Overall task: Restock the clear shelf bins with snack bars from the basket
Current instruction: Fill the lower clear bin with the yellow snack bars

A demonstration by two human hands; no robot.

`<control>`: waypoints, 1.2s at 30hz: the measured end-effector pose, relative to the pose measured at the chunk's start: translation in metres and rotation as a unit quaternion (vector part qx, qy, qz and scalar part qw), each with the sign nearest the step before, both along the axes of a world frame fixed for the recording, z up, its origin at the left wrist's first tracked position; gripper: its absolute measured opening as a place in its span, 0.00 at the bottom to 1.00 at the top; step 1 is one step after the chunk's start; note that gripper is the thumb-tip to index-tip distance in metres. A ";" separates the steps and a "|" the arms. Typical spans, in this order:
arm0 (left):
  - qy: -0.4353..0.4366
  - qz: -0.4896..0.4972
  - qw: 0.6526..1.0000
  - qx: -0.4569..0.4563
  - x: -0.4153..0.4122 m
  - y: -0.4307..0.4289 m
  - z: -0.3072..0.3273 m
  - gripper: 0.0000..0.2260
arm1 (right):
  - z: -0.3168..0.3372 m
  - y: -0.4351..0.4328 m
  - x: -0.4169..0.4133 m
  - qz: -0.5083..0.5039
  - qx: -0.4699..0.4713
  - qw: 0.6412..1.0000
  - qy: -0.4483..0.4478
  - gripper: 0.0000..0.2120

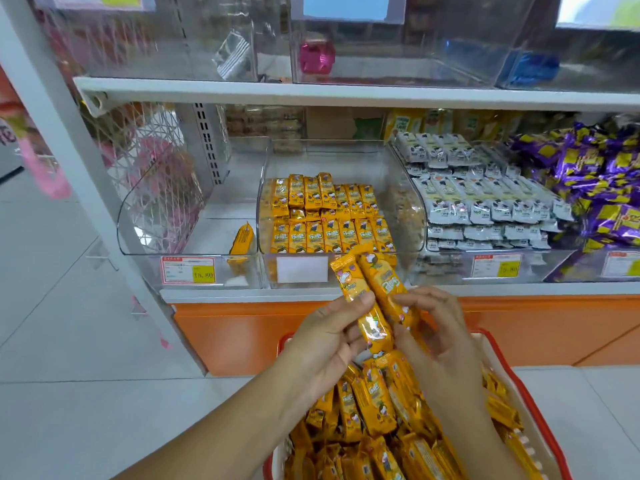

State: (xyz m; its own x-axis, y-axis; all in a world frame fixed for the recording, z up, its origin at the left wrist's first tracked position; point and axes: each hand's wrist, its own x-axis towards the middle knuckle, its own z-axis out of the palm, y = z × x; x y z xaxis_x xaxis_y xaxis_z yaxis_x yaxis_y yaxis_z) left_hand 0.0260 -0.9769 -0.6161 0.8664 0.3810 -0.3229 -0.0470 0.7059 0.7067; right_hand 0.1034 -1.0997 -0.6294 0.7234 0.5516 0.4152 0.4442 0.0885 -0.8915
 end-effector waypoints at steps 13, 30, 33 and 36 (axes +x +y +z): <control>0.009 -0.019 0.989 0.149 0.028 0.027 0.038 0.26 | 0.018 0.032 0.013 -0.087 -0.085 0.982 -0.146 0.19; 0.061 0.074 0.939 0.329 0.027 0.077 0.062 0.06 | 0.097 0.085 0.098 0.013 -0.321 0.893 -0.315 0.35; 0.170 0.229 0.808 0.515 0.021 0.099 0.060 0.07 | 0.112 0.111 0.137 0.050 -0.383 0.839 -0.384 0.37; 0.236 0.313 0.676 0.624 0.015 0.113 0.058 0.16 | 0.112 0.141 0.171 0.088 -0.445 0.772 -0.445 0.35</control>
